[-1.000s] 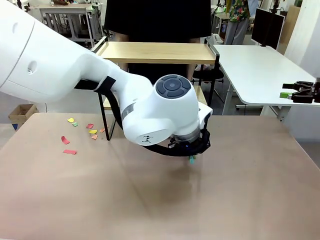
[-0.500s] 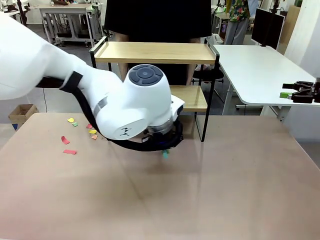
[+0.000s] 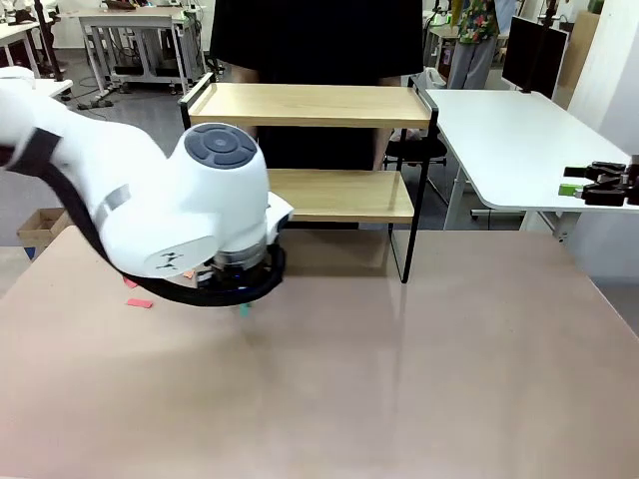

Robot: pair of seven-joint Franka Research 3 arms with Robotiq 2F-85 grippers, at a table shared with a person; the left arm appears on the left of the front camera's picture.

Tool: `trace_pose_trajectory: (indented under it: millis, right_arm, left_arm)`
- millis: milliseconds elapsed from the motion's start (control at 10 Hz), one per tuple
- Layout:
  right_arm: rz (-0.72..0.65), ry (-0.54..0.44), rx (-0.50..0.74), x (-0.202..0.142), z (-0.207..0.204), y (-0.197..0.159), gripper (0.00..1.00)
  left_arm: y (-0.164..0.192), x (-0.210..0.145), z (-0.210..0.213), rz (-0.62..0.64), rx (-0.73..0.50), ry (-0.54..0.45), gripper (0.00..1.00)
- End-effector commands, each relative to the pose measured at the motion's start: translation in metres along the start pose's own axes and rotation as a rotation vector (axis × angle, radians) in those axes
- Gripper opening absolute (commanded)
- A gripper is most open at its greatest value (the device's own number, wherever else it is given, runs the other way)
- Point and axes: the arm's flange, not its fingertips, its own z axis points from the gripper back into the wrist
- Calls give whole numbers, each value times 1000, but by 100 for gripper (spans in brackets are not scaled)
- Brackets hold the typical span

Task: Clean the shelf.
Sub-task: Clean the specific section of the Shelf indicated by the human with the Duster.

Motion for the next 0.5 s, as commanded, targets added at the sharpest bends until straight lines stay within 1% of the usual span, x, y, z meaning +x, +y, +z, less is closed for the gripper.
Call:
trace_pose_trajectory:
  millis: [0, 100, 200, 300, 400]
  right_arm:
    - [5, -1, 3, 3, -1, 1, 100]
    - [5, -1, 3, 3, -1, 1, 100]
    - [5, -1, 3, 3, -1, 1, 100]
    - [5, -1, 3, 3, -1, 1, 100]
    - [5, -1, 3, 3, -1, 1, 100]
  left_arm:
    - [22, -5, 10, -12, 108, -38, 14]
    - [32, -6, 17, -2, 158, -72, 14]
    - [33, -8, 26, 7, 126, -99, 14]
    - [26, -10, 35, -14, 52, -107, 14]
    - [28, -3, 16, -13, 98, -52, 14]
